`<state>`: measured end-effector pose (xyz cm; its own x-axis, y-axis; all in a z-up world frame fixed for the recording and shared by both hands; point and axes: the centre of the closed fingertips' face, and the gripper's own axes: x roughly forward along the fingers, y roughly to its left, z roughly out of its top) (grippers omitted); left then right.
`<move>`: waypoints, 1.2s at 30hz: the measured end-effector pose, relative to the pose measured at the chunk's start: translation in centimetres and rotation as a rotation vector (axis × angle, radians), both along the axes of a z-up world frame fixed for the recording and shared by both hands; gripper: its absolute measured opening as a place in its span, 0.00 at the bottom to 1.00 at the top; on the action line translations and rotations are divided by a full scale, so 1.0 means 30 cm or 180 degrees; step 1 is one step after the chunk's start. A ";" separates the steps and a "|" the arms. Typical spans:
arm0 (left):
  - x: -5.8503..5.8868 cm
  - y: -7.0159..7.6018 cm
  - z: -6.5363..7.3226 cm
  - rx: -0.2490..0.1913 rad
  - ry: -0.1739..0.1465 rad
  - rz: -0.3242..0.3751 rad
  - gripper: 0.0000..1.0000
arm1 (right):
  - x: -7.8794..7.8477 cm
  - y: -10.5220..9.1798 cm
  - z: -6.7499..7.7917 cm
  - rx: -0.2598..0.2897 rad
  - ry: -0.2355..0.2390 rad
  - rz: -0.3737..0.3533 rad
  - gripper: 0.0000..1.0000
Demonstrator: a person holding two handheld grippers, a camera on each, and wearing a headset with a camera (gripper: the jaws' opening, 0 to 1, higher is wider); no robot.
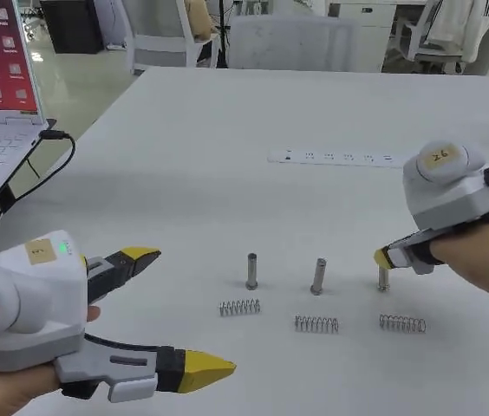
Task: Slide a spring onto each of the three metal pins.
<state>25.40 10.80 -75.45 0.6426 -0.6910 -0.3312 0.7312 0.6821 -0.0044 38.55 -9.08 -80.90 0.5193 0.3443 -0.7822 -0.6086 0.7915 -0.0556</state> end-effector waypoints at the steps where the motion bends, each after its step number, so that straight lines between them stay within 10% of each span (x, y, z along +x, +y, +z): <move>1: 0.000 -0.001 0.000 0.0000 0.0000 0.0000 0.99 | -0.001 -0.001 0.000 0.0000 0.0001 0.0000 0.05; 36: -0.013 -0.009 -0.007 0.0020 0.0021 -0.0037 0.99 | -0.020 -0.016 0.022 -0.0006 -0.0089 0.0100 0.07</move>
<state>25.01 10.55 -75.67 0.6323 -0.6962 -0.3398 0.7390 0.6736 -0.0049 37.95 -9.55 -80.25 0.5298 0.3594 -0.7682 -0.6314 0.7719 -0.0744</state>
